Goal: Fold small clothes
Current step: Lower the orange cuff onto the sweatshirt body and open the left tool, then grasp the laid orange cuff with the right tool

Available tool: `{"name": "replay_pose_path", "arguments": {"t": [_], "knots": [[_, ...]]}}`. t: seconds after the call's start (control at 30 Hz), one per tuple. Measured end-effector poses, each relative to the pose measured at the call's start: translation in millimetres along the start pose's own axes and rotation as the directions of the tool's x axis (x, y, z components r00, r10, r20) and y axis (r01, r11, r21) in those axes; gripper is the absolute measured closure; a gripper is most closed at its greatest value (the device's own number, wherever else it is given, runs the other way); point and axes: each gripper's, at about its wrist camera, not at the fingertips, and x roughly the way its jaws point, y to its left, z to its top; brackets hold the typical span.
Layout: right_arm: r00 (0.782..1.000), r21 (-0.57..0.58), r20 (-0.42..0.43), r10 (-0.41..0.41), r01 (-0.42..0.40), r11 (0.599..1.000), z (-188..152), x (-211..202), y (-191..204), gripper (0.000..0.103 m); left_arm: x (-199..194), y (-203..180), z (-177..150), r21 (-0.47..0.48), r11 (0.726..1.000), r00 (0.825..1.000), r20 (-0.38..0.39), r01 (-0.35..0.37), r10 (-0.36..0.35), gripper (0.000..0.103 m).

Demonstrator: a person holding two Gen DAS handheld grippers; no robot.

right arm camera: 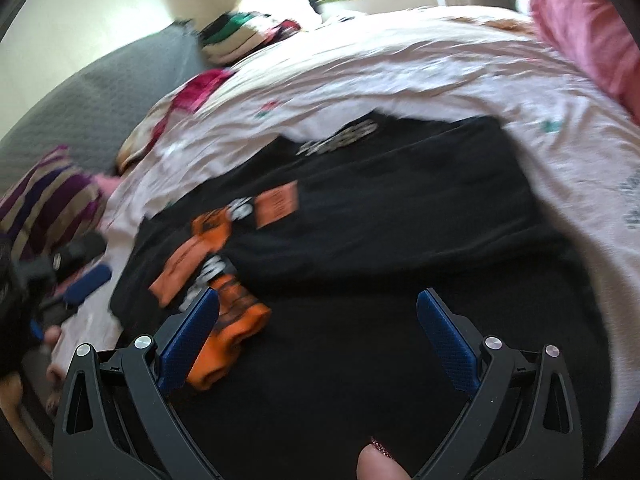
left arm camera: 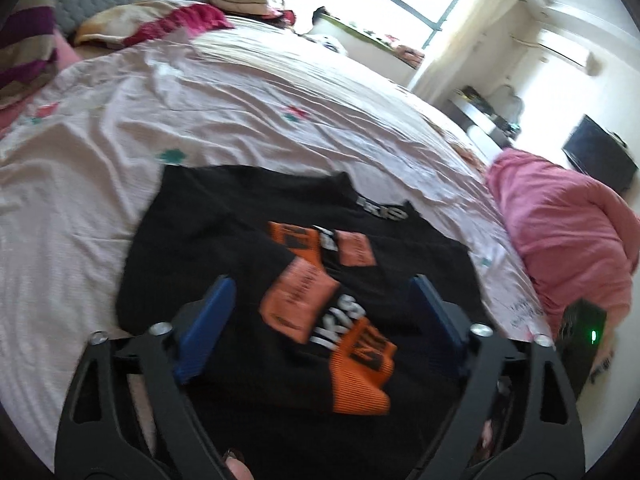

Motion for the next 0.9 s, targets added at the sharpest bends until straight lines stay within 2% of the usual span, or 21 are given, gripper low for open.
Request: {"name": "replay_pose_path", "arguments": {"t": [0.1, 0.17, 0.23, 0.3, 0.37, 0.4, 0.47, 0.6, 0.9], "knots": [[0.999, -0.038, -0.029, 0.017, -0.018, 0.999, -5, 11, 18, 0.01, -5, 11, 4, -0.021, 0.999, 0.999, 0.015, -0.034, 0.034, 0.01], [0.998, -0.048, -0.062, 0.024, -0.027, 0.998, -9, 19, 26, 0.029, -8, 20, 7, -0.04, 0.998, 0.999, 0.018, -0.046, 0.047, 0.01], [0.996, -0.046, -0.077, 0.04, -0.044, 0.998, -12, 25, 33, 0.034, -11, 28, 9, -0.068, 0.997, 0.999, 0.019, -0.042, 0.044, 0.01], [0.996, -0.055, -0.079, 0.048, -0.052, 0.997, -13, 27, 37, 0.05, -13, 33, 11, -0.078, 0.996, 0.999, 0.024, -0.045, 0.047, 0.01], [0.995, -0.069, -0.084, 0.045, -0.051, 0.996, -14, 31, 42, 0.061, -16, 37, 12, -0.083, 0.995, 0.998, 0.03, -0.057, 0.06, 0.01], [0.996, -0.076, -0.08, 0.043, -0.049, 0.996, -13, 32, 43, 0.071, -17, 39, 13, -0.09, 0.994, 0.998, 0.033, -0.057, 0.06, 0.01], [0.995, -0.089, -0.081, 0.063, -0.07, 0.994, -11, 33, 46, 0.082, -19, 44, 14, -0.107, 0.993, 0.998, 0.038, -0.053, 0.057, 0.01], [0.996, -0.161, -0.044, 0.081, -0.087, 0.983, -2, 29, 61, 0.089, -25, 51, 17, -0.119, 0.99, 0.995, 0.055, -0.072, 0.079, 0.01], [0.991, -0.257, 0.04, 0.129, -0.115, 0.96, 35, 1, 79, 0.09, -31, 62, 20, -0.149, 0.985, 0.992, 0.072, -0.089, 0.1, 0.01]]}}
